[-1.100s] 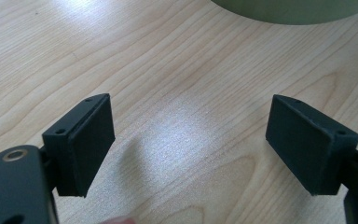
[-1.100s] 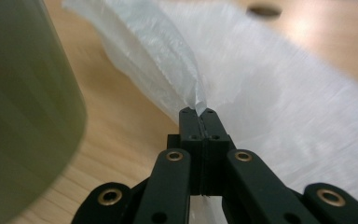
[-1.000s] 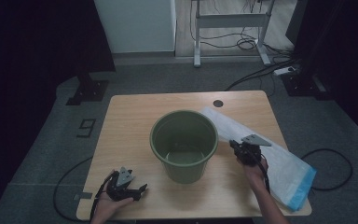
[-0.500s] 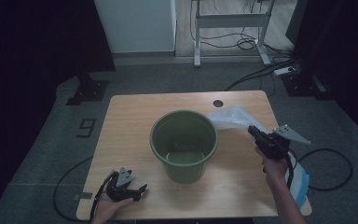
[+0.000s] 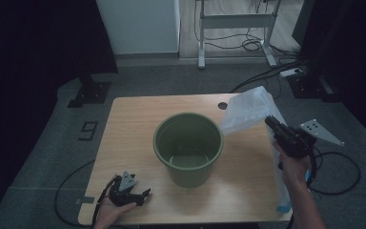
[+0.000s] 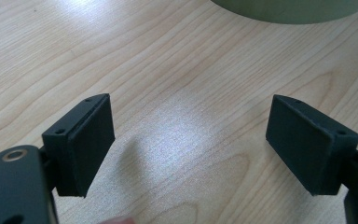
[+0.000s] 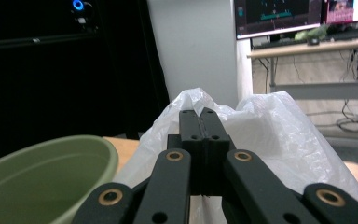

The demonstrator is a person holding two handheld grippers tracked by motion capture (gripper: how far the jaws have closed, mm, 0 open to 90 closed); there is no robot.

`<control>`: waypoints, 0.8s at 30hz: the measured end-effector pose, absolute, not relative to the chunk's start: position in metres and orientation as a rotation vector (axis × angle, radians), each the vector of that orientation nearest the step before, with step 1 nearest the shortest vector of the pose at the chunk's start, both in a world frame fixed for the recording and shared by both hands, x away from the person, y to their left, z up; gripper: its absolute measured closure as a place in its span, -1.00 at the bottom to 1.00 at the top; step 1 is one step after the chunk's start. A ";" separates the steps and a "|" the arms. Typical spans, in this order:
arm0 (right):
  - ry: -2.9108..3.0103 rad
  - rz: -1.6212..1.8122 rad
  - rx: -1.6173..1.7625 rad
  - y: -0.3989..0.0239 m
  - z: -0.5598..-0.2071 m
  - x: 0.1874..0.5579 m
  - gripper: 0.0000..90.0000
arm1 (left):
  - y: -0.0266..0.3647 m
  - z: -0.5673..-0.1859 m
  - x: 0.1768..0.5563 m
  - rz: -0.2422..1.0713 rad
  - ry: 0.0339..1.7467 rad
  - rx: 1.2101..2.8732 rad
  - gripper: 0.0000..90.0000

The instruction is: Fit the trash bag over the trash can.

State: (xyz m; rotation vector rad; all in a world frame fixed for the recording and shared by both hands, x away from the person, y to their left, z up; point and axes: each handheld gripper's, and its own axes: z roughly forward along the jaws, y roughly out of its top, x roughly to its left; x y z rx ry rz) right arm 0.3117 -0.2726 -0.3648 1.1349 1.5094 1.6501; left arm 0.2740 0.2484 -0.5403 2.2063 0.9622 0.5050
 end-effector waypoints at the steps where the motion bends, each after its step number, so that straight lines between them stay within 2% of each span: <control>1: 1.506 1.654 1.123 -0.273 -0.361 0.310 0.98 | 0.248 -0.540 0.274 0.505 0.962 2.208 -0.67; 15: 1.474 1.726 0.927 -0.266 -0.307 0.278 0.98 | 0.246 -0.542 0.274 0.498 0.960 2.217 -0.67; 24: 1.531 1.777 0.845 -0.246 -0.303 0.263 0.98 | 0.247 -0.542 0.275 0.464 0.981 2.204 -0.67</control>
